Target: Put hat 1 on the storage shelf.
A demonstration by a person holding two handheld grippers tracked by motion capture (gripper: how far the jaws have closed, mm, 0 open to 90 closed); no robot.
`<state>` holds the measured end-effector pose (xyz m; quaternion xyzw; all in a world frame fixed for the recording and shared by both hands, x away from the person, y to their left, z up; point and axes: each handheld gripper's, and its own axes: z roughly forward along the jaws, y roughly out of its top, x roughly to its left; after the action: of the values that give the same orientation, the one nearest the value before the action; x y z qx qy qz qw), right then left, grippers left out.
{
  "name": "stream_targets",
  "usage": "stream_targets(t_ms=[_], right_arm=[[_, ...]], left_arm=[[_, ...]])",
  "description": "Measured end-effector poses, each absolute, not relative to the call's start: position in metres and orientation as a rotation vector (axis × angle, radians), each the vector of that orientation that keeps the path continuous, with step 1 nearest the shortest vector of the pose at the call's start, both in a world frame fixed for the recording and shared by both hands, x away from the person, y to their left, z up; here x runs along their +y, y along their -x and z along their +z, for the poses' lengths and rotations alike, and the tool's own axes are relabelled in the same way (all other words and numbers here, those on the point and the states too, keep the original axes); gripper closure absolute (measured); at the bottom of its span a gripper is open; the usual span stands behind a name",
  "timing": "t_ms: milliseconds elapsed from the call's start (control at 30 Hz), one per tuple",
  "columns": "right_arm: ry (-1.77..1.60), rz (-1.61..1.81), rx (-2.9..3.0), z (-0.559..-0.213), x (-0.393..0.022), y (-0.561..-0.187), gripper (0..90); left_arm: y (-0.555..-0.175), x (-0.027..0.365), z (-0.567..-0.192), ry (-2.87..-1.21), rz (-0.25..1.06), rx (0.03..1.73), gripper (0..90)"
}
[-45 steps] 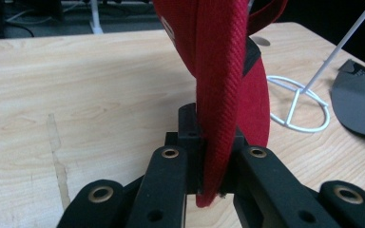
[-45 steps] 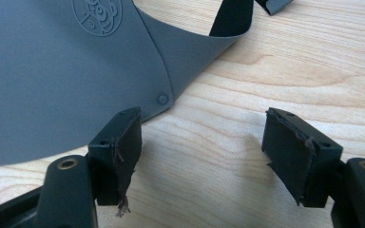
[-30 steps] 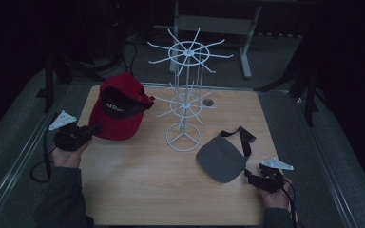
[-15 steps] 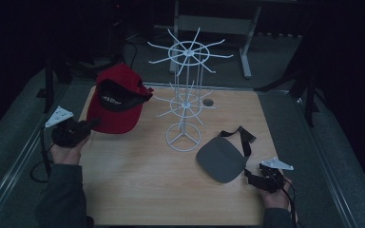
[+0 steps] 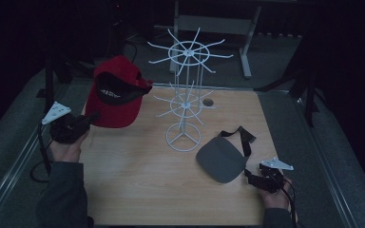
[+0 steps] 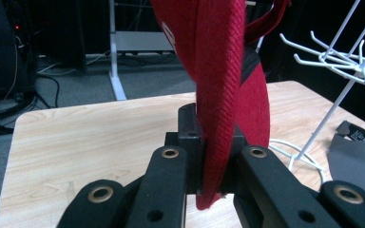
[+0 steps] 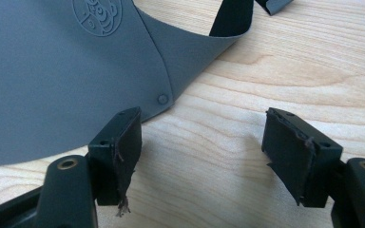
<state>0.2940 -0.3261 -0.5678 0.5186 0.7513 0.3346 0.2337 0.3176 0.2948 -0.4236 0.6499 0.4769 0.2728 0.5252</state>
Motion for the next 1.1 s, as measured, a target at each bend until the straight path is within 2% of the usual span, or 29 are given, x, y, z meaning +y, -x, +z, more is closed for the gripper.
stream_targets(t_ms=[1100], right_arm=[[-1.421, 0.919, 2.064, -0.568, -0.326, -0.294, 29.5]], left_arm=[[-0.32, 0.29, -0.396, -1.529, 0.673, 1.114, 85.7]])
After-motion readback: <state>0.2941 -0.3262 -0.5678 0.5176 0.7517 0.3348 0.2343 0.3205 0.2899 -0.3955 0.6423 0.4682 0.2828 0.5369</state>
